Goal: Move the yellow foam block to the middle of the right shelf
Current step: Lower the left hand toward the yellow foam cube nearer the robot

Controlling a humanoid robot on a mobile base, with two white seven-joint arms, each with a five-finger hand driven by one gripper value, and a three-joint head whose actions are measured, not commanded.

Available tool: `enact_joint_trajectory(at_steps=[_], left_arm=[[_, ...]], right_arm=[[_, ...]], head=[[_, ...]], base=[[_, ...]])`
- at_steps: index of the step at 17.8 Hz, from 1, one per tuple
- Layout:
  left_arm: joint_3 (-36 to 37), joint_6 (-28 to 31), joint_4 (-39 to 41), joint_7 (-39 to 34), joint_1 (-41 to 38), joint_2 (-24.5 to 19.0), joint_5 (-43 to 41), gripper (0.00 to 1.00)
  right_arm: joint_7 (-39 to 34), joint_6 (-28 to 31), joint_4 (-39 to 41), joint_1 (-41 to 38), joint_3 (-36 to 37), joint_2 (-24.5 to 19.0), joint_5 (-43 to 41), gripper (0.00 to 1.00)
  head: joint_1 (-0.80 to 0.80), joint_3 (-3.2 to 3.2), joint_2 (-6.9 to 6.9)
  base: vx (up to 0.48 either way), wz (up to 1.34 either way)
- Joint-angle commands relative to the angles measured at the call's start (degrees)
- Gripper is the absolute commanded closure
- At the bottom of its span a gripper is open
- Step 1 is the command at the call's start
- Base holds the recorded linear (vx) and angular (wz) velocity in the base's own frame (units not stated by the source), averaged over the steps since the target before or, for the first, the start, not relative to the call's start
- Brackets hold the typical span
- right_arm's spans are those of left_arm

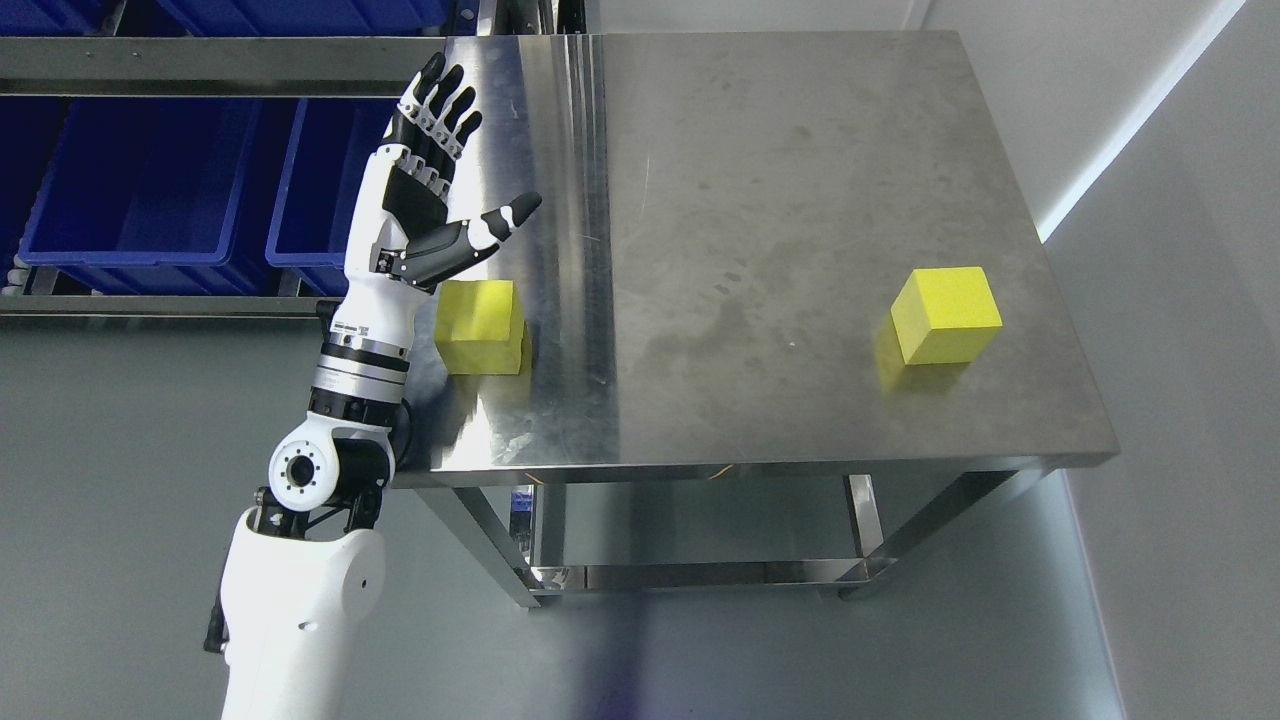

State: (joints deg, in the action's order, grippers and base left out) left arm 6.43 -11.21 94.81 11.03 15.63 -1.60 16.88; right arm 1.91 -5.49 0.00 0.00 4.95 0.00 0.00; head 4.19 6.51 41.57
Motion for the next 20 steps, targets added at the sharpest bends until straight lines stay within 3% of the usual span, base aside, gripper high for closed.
enact_joint_trajectory(at_steps=[1, 4, 6, 7, 9, 13, 17, 20], left_arm=[[-3.3, -1.0, 0.1, 1.8, 0.1, -1.1, 0.0, 0.0], [-9.6, -0.9, 0.2, 2.2, 0.5, -2.4, 0.0, 0.01], [-11.2, -0.9, 0.2, 5.6, 0.3, -8.5, 0.0, 0.03], [-11.9, -0.9, 0.2, 9.3, 0.2, -13.7, 0.1, 0.03], [-15.6, -0.9, 0.0, 17.8, -1.0, -19.2, 0.3, 0.03], [-19.0, -1.0, -0.2, 31.8, -4.6, -20.5, 0.2, 0.03], [-18.2, -1.0, -0.3, 34.1, -6.8, -21.0, -0.9, 0.04], [-17.8, -1.0, -0.8, 34.1, -6.2, -21.2, -6.3, 0.03]], right_arm=[[0.0, 0.0, 1.0, -0.1, 0.0, 1.0, 0.2, 0.0], [0.0, 0.0, 1.0, -0.1, 0.0, 1.0, 0.2, 0.0], [0.0, 0.0, 1.0, -0.1, 0.0, 1.0, 0.2, 0.0], [0.0, 0.0, 1.0, -0.1, 0.0, 1.0, 0.2, 0.0], [0.0, 0.0, 1.0, -0.1, 0.0, 1.0, 0.2, 0.0], [0.0, 0.0, 1.0, -0.1, 0.0, 1.0, 0.2, 0.0], [0.0, 0.0, 1.0, -0.1, 0.0, 1.0, 0.2, 0.0], [0.0, 0.0, 1.0, -0.1, 0.0, 1.0, 0.2, 0.0]], head=[[0.0, 0.0, 0.0], [0.0, 0.0, 0.0], [0.0, 0.0, 0.0], [0.0, 0.0, 0.0], [0.0, 0.0, 0.0], [0.0, 0.0, 0.0], [0.0, 0.0, 0.0], [0.0, 0.0, 0.0]], base=[[0.0, 0.0], [0.0, 0.0], [0.0, 0.0], [0.0, 0.0], [0.0, 0.0], [0.0, 0.0], [0.0, 0.0], [0.0, 0.0]])
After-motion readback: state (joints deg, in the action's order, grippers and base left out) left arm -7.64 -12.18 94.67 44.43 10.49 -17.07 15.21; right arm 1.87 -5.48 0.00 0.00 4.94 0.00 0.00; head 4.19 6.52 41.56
